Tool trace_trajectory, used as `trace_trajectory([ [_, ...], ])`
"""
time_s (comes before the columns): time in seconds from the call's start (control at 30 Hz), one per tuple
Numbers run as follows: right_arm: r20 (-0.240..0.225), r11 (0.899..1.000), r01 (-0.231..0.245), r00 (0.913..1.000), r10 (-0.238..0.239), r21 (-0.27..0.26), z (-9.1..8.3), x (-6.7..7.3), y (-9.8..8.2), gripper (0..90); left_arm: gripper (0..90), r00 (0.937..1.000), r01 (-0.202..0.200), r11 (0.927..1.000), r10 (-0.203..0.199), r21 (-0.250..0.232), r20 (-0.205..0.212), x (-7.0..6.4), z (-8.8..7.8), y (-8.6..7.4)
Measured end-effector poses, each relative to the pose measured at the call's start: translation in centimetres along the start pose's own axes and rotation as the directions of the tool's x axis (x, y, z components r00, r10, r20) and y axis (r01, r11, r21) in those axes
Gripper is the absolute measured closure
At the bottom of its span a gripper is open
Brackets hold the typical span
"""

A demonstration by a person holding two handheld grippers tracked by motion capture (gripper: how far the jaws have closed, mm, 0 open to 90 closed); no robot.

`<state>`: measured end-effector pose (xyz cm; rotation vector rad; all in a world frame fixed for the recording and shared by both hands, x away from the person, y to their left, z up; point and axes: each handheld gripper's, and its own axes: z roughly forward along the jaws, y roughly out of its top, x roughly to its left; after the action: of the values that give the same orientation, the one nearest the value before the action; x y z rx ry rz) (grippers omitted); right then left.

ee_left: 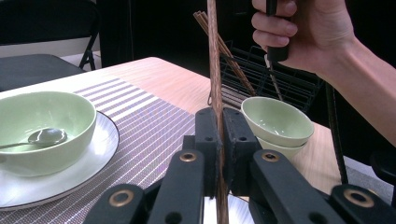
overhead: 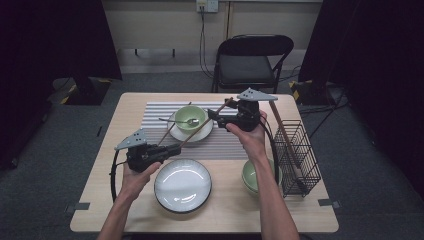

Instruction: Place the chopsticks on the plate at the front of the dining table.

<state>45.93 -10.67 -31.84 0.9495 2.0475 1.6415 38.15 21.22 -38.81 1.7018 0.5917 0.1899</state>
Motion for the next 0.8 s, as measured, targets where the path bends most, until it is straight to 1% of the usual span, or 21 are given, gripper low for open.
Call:
trace_trajectory([
  [0.03, 0.002, 1.000, 0.001, 1.0000, -0.001, 0.001, -0.03, -0.04, -0.05, 20.9, 85.9, 1.0000, 0.005, 1.0000, -0.005, -0.002, 0.001, -0.01, -0.04, 0.00],
  [0.13, 0.007, 1.000, -0.002, 1.0000, 0.002, 0.005, -0.07, -0.19, -0.26, 20.9, 85.9, 1.0000, -0.004, 1.0000, 0.004, 0.002, -0.003, 0.07, -0.16, -0.01],
  [0.27, 0.012, 1.000, -0.007, 0.9999, 0.007, 0.009, 0.00, -0.28, -0.55, 20.9, 85.9, 1.0000, 0.003, 1.0000, -0.003, -0.004, 0.000, 0.08, -0.27, -0.03],
  [0.47, 0.013, 1.000, -0.005, 0.9999, 0.005, 0.012, 0.03, -0.40, -0.74, 20.5, 85.8, 1.0000, 0.002, 1.0000, -0.002, 0.004, -0.003, 0.12, -0.34, -0.08],
  [0.53, 0.018, 1.000, -0.002, 0.9998, 0.002, 0.010, -0.05, -0.43, -0.71, 19.7, 85.9, 1.0000, 0.003, 1.0000, -0.003, 0.000, 0.001, 0.16, -0.35, -0.15],
  [0.57, 0.021, 1.000, -0.007, 0.9998, 0.006, 0.010, -0.09, -0.45, -0.70, 18.7, 85.9, 1.0000, -0.002, 1.0000, 0.002, 0.005, -0.003, 0.23, -0.42, -0.18],
  [0.63, 0.030, 1.000, -0.012, 0.9995, 0.012, 0.011, -0.18, -0.48, -0.68, 15.6, 85.9, 0.9999, 0.007, 1.0000, -0.007, 0.002, -0.009, 0.39, -0.46, -0.34],
  [0.7, 0.039, 1.000, -0.013, 0.9992, 0.013, 0.012, -0.31, -0.48, -0.70, 15.1, 85.9, 0.9998, 0.005, 1.0000, -0.005, 0.003, -0.017, 0.62, -0.56, -0.40],
  [0.73, 0.037, 1.000, -0.013, 0.9992, 0.012, 0.013, -0.40, -0.49, -0.72, 15.1, 85.9, 0.9997, 0.010, 0.9999, -0.010, -0.006, -0.022, 0.65, -0.58, -0.42],
  [0.8, 0.041, 1.000, -0.012, 0.9991, 0.011, 0.017, -0.54, -0.52, -0.80, 15.1, 85.9, 0.9996, 0.007, 0.9999, -0.008, -0.010, -0.026, 0.75, -0.72, -0.35],
])
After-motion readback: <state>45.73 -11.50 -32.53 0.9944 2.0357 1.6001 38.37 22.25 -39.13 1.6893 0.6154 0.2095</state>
